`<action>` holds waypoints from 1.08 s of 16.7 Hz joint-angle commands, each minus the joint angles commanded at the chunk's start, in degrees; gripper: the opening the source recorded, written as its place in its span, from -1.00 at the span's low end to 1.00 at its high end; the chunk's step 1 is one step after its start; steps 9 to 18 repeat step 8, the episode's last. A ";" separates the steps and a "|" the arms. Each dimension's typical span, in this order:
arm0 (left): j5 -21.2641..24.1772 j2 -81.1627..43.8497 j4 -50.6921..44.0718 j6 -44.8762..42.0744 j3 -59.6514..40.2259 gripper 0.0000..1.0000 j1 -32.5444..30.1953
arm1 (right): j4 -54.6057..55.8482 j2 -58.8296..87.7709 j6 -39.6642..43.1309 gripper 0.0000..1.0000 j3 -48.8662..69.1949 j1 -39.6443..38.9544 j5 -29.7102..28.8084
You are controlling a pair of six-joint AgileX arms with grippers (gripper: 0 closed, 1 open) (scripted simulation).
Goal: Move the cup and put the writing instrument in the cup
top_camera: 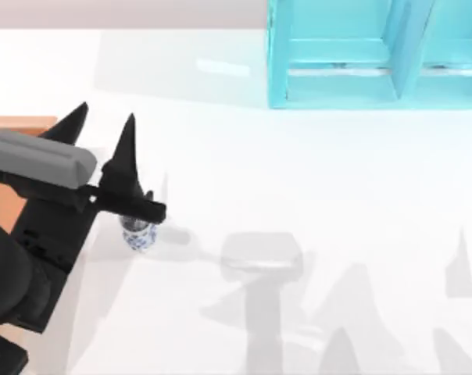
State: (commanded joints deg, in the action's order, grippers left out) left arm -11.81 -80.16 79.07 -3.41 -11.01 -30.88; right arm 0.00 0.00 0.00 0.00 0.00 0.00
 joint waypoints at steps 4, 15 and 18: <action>0.00 0.00 0.00 0.00 0.00 1.00 0.00 | 0.00 0.00 0.00 1.00 0.00 0.00 0.00; 0.00 0.00 0.00 0.00 0.00 1.00 0.00 | 0.00 0.00 0.00 1.00 0.00 0.00 0.00; 0.00 0.00 0.00 0.00 0.00 1.00 0.00 | 0.00 0.00 0.00 1.00 0.00 0.00 0.00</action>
